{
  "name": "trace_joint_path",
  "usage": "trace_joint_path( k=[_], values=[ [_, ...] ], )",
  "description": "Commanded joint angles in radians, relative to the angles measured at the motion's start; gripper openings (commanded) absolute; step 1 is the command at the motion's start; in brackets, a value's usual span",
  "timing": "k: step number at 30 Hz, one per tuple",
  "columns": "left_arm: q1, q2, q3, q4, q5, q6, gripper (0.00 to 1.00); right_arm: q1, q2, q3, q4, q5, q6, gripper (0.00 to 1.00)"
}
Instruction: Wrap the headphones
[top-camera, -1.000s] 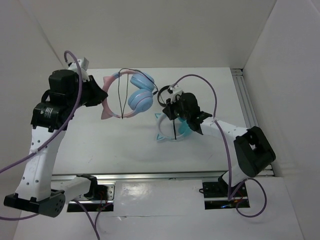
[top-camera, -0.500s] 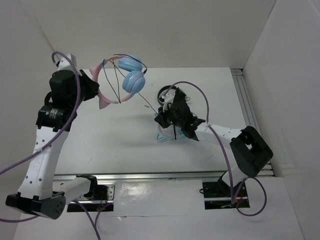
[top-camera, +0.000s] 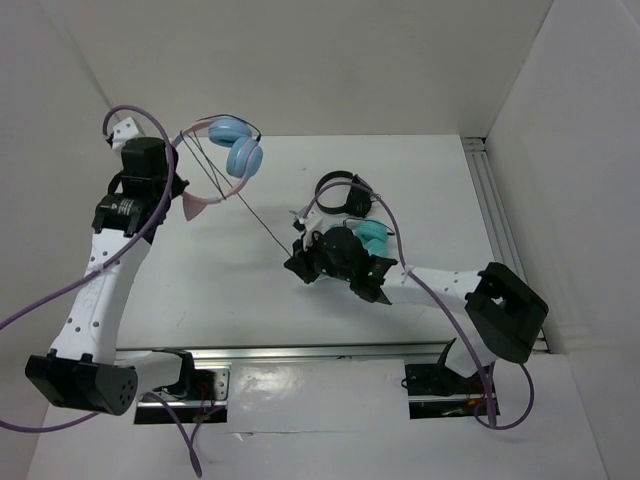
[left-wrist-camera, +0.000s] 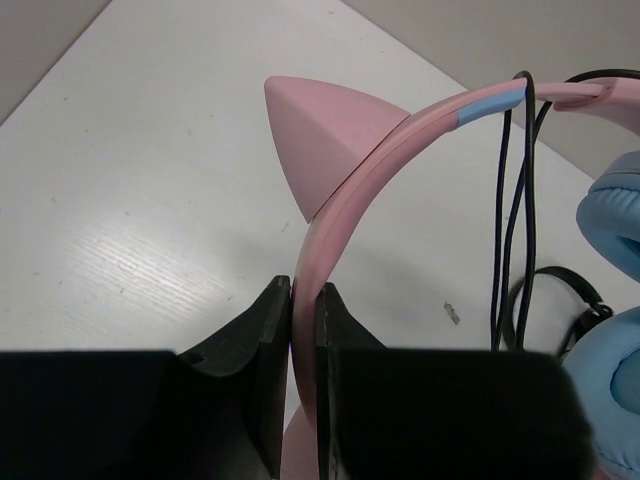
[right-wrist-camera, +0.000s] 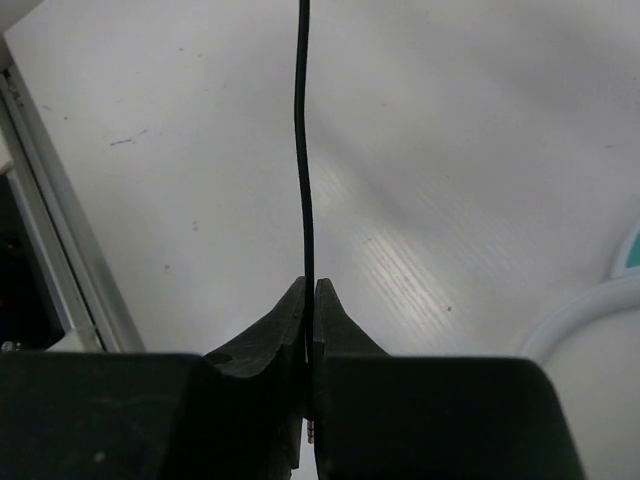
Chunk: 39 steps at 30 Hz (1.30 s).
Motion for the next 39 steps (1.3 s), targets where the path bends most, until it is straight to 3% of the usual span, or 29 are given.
trace_joint_path(
  k=[1, 7, 10, 15, 18, 20, 23, 28, 39],
  values=[
    [0.019, 0.037, 0.009, 0.173, -0.143, -0.08, 0.0, 0.055, -0.055, 0.014, -0.022, 0.063, 0.015, 0.0],
    [0.019, 0.092, -0.08, 0.145, -0.232, -0.08, 0.0, 0.141, -0.089, 0.11, -0.134, 0.116, -0.019, 0.0],
    [0.01, 0.13, -0.095, 0.127, -0.245, -0.08, 0.0, 0.151, -0.089, 0.158, -0.157, 0.064, -0.037, 0.0],
    [-0.108, 0.31, 0.032, -0.111, -0.347, -0.106, 0.0, 0.151, -0.054, 0.239, -0.232, -0.051, -0.154, 0.0],
    [-0.131, 0.348, 0.028, -0.074, -0.283, -0.009, 0.0, 0.151, -0.043, 0.317, -0.335, -0.003, -0.26, 0.0],
    [-0.142, 0.357, 0.015, -0.024, -0.163, 0.077, 0.0, 0.151, -0.043, 0.357, -0.39, 0.056, -0.333, 0.0],
    [-0.174, 0.38, 0.003, -0.051, -0.1, 0.156, 0.0, 0.109, -0.052, 0.377, -0.429, 0.125, -0.401, 0.0],
    [-0.21, 0.244, -0.099, -0.008, 0.11, 0.291, 0.0, 0.071, -0.074, 0.354, -0.409, 0.281, -0.464, 0.0],
    [-0.501, 0.17, -0.268, -0.099, 0.087, 0.334, 0.0, 0.08, -0.074, 0.273, -0.329, 0.444, -0.559, 0.01]
  ],
)
